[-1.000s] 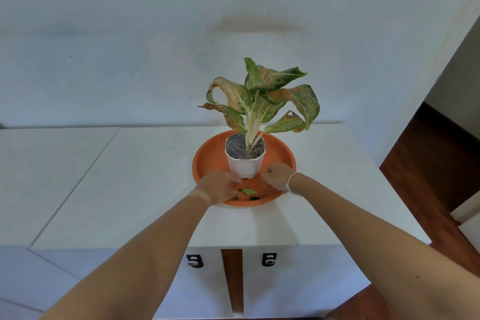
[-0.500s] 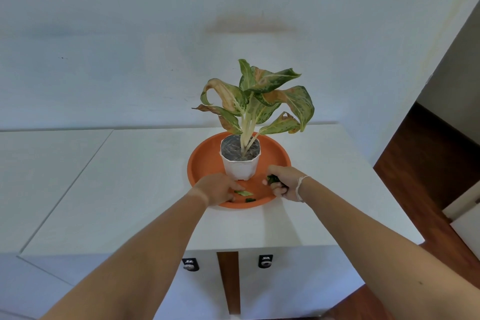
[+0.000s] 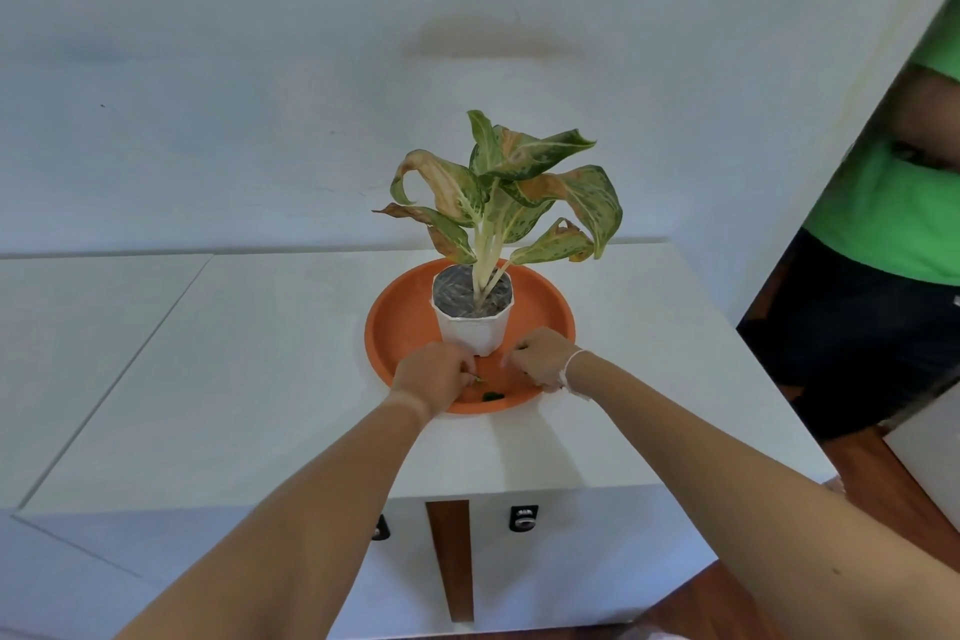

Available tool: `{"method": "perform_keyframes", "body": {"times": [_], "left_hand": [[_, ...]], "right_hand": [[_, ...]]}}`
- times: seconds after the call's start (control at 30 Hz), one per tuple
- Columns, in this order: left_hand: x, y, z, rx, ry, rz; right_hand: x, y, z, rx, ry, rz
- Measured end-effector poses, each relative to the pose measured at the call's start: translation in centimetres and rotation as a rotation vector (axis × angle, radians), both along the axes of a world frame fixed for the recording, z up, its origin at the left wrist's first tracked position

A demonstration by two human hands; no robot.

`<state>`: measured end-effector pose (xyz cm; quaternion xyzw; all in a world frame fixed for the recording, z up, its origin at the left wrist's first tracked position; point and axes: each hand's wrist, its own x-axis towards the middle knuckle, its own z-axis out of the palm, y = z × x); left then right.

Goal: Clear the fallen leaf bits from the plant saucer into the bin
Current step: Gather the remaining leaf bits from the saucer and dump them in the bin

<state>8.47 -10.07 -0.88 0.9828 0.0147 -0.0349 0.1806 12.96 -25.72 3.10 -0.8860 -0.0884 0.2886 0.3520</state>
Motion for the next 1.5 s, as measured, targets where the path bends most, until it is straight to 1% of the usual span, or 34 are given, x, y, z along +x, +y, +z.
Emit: {"method": "perform_keyframes", "body": {"times": [0.07, 0.13, 0.23, 0.43, 0.63, 0.73, 0.93, 1.1, 1.2, 1.3, 1.37, 1.43, 1.5], "left_hand": [[0.0, -0.1, 0.0, 0.008, -0.005, 0.017], [0.0, 0.0, 0.0, 0.0, -0.002, 0.038], [-0.1, 0.3, 0.3, -0.026, 0.01, 0.058], [-0.4, 1.6, 1.3, -0.047, 0.012, 0.134], [-1.0, 2.4, 1.9, -0.042, 0.012, 0.183], [-1.3, 2.6, 2.0, -0.058, 0.005, 0.201], [-1.8, 3.1, 2.4, -0.194, 0.012, 0.214], [-2.3, 3.4, 2.8, -0.326, 0.028, 0.262], [-3.0, 3.2, 3.0, -0.426, 0.023, 0.296], [-3.4, 2.8, 3.2, -0.497, 0.012, 0.324], [-3.4, 2.7, 3.3, -0.589, -0.005, 0.367], [-3.3, 2.8, 3.5, -0.72, -0.007, 0.45], [-3.2, 3.1, 3.6, -0.877, 0.02, 0.56]], "right_hand": [[0.0, 0.4, -0.4, -0.109, -0.104, 0.07], [0.1, 0.7, -0.7, -0.178, -0.159, 0.114], [0.1, 1.1, -1.2, -0.245, -0.174, 0.166], [-0.6, 2.0, -0.9, -0.424, -0.251, 0.337], [-0.5, 2.8, -1.2, -0.526, -0.275, 0.387], [-0.4, 3.0, -1.4, -0.557, -0.293, 0.377], [-1.1, 3.6, -1.8, -0.573, -0.367, 0.344], [-1.0, 3.9, -1.4, -0.667, -0.348, 0.423], [-0.9, 3.8, -1.3, -0.681, -0.346, 0.452], [-0.8, 3.6, -1.2, -0.634, -0.336, 0.403], [-0.7, 3.4, -0.9, -0.517, -0.295, 0.316], [-0.5, 3.3, -0.4, -0.265, -0.189, 0.173], [-0.4, 3.0, 0.1, 0.03, 0.038, -0.028]]}}
